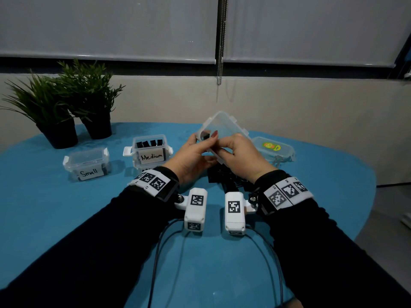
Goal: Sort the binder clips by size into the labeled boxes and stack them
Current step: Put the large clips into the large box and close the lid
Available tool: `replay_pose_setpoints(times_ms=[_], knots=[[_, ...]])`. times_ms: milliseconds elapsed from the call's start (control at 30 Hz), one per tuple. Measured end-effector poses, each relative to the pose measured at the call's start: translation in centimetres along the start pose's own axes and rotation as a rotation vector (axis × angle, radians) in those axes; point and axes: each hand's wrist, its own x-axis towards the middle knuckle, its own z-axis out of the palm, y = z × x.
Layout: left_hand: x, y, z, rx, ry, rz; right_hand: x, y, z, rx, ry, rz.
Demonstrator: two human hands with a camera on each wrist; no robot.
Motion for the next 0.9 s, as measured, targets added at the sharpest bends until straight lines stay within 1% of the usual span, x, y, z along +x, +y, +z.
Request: replay_pose_setpoints(times_ms=[100, 267, 367, 467, 533, 600, 633, 700, 800, 900], knots=[[0.0, 0.1, 0.1, 0.032, 0.035, 0.007, -0.1, -0.3, -0.3, 0.094, -0.003, -0.008], [-0.3, 0.6, -0.1, 0.126, 0.124, 0.034, -0.2, -0.4, -0.1, 0.178, -0.084, 0.005], [-0.4, 0.8, 0.0, 0.187, 0.156, 0.041, -0.3, -0.2, 0.1, 0.236, -0.086, 0.026], [-0.4, 0.9, 0.0, 0.218, 0.192, 0.034, -0.1, 0.1, 0.2, 0.317, -0.038, 0.083], [-0.5, 1.2, -0.1, 0.271, 0.227, 0.037, 0.0, 0.2, -0.1, 0.350, 0.079, 0.104], [-0.6, 1.5, -0.3, 0.335, 0.242, 0.026, 0.0, 0.4, -0.8, 0.288, 0.170, 0.111], [-0.7, 1.6, -0.3, 0.355, 0.238, 0.023, -0.1, 0.3, -1.1, 0.245, 0.173, 0.106], [-1.0, 1.8, -0.2, 0.382, 0.226, 0.019, -0.2, 0.4, -1.4, 0.137, 0.143, 0.065], [-1.0, 1.9, -0.1, 0.405, 0.204, 0.002, 0.1, 0.5, -1.4, -0.078, 0.122, -0.056], [-1.2, 2.1, 0.0, 0.410, 0.192, -0.009, 0.2, 1.0, -1.2, -0.125, 0.048, -0.042]])
